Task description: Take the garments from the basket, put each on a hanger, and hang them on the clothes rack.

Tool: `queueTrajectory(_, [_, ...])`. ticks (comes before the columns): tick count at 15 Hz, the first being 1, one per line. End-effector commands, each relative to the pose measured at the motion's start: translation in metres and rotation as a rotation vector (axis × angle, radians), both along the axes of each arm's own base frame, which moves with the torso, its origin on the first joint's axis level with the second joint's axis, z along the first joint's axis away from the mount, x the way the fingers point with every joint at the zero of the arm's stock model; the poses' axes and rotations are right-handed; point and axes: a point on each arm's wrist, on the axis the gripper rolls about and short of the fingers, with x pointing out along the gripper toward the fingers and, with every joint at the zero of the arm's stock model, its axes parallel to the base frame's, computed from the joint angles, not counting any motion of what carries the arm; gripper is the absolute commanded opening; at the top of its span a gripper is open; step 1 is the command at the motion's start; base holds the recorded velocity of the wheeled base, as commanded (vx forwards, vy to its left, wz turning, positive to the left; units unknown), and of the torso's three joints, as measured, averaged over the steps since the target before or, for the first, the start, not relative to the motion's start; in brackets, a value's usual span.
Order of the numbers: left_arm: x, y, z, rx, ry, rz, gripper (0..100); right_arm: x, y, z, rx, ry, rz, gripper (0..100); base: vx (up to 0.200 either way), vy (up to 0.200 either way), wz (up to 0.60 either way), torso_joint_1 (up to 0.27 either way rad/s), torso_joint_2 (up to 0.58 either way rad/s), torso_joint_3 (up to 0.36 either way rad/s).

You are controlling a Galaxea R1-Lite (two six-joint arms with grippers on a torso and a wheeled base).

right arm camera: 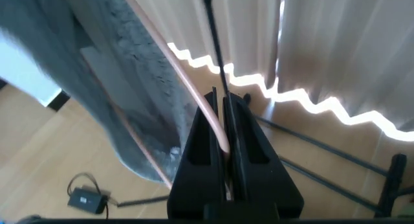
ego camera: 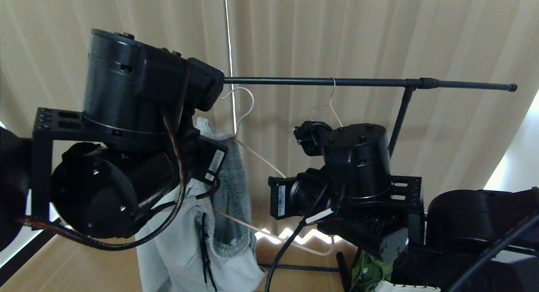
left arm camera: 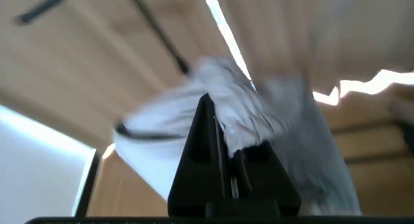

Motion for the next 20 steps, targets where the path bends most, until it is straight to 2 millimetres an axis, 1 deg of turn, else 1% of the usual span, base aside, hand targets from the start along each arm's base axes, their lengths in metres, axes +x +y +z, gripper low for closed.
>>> queueTrajectory(1, [-0.012, 0.011, 0.001, -0.011, 0.017, -0.067, 0, 0.000, -0.008, 0.011, 0.026, -0.019, -0.014, 0, 0.000, 0.000, 0.00, 0.000, 0.00, 0.000])
queueTrajectory(3, [-0.015, 0.017, -0.004, -0.009, 0.052, -0.151, 0, -0.001, -0.014, 0.019, 0.045, -0.033, -0.024, 0, 0.000, 0.000, 0.00, 0.000, 0.00, 0.000])
queueTrajectory(7, [-0.014, 0.016, -0.012, 0.000, 0.076, -0.168, 0, -0.005, -0.020, 0.031, 0.071, -0.056, -0.026, 0, 0.000, 0.000, 0.00, 0.000, 0.00, 0.000])
queueTrajectory(10, [-0.015, 0.015, -0.016, 0.002, 0.079, -0.172, 0, -0.008, -0.023, 0.033, 0.082, -0.070, -0.023, 0, 0.000, 0.000, 0.00, 0.000, 0.00, 0.000])
queueTrajectory(12, [-0.014, 0.014, -0.019, -0.002, 0.071, -0.175, 0, -0.010, -0.025, 0.031, 0.083, -0.091, -0.018, 0, 0.000, 0.000, 0.00, 0.000, 0.00, 0.000])
queueTrajectory(13, [-0.015, 0.014, -0.020, -0.007, 0.065, -0.177, 100, -0.011, -0.027, 0.027, 0.073, -0.103, -0.013, 0, 0.000, 0.000, 0.00, 0.000, 0.00, 0.000])
queueTrajectory(14, [-0.015, 0.013, -0.020, -0.015, 0.057, -0.183, 100, -0.013, -0.029, 0.026, 0.073, -0.119, -0.009, 0, 0.000, 0.000, 0.00, 0.000, 0.00, 0.000])
queueTrajectory(16, [-0.024, 0.013, -0.022, -0.053, 0.046, -0.273, 100, -0.016, -0.033, 0.024, 0.052, -0.166, 0.006, 0, 0.000, 0.000, 0.00, 0.000, 0.00, 0.000])
queueTrajectory(18, [-0.035, 0.024, -0.024, -0.054, 0.040, -0.375, 100, -0.018, -0.040, 0.024, 0.043, -0.198, 0.005, 0, 0.000, 0.000, 0.00, 0.000, 0.00, 0.000])
queueTrajectory(20, [-0.048, 0.036, -0.024, -0.047, 0.020, -0.460, 100, -0.013, -0.053, 0.027, 0.032, -0.211, -0.031, 0, 0.000, 0.000, 0.00, 0.000, 0.00, 0.000])
